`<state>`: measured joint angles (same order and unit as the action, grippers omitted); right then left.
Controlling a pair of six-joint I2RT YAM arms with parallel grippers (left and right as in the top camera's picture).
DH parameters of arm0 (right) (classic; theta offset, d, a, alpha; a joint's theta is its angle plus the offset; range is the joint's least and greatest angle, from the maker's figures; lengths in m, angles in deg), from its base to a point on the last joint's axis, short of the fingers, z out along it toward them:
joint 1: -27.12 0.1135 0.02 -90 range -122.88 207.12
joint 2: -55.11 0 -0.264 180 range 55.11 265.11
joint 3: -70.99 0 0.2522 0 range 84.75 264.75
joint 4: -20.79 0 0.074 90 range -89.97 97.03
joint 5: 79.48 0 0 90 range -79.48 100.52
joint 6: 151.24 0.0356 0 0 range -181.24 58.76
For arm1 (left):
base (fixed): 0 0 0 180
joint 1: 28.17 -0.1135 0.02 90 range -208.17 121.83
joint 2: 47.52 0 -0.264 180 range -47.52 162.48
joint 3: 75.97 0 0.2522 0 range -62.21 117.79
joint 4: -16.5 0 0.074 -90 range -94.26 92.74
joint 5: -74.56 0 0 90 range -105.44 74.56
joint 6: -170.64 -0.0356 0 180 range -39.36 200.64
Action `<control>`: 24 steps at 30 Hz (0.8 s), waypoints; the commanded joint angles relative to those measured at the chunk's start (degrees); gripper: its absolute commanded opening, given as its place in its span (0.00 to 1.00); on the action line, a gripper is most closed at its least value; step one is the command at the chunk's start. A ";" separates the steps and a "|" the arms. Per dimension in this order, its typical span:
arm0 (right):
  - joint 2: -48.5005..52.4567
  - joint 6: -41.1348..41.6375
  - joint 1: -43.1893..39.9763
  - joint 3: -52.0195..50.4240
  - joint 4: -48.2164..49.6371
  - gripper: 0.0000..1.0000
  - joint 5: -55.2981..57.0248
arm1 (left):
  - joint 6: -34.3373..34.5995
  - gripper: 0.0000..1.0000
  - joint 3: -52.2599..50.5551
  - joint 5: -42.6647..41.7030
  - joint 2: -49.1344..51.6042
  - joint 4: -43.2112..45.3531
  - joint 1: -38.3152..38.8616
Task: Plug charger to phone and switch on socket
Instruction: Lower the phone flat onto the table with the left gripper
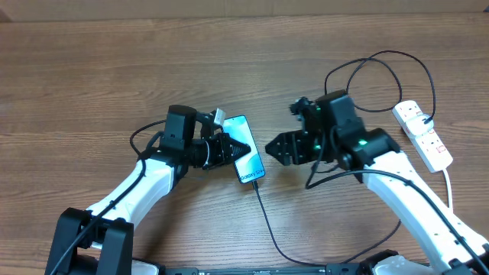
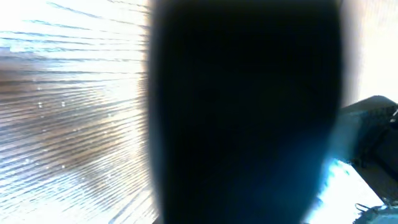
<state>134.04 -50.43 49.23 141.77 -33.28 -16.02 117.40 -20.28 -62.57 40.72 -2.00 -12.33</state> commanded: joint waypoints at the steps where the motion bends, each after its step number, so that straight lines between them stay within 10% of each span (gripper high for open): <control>1: -2.21 -0.09 -0.50 1.25 -2.82 0.82 -0.11 | -5.49 0.04 1.25 -3.37 -0.48 0.42 0.22; 5: -2.27 -0.09 -0.48 1.22 -6.99 1.00 -0.52 | -10.95 0.04 2.89 -3.32 0.02 -1.27 0.20; 24: -2.27 -0.11 -0.50 1.11 -11.72 1.00 1.77 | -30.27 0.04 28.79 -3.93 23.96 -38.77 0.11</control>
<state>132.84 -50.52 48.88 141.77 -45.11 -15.83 92.90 7.26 -64.28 62.78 -39.39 -12.33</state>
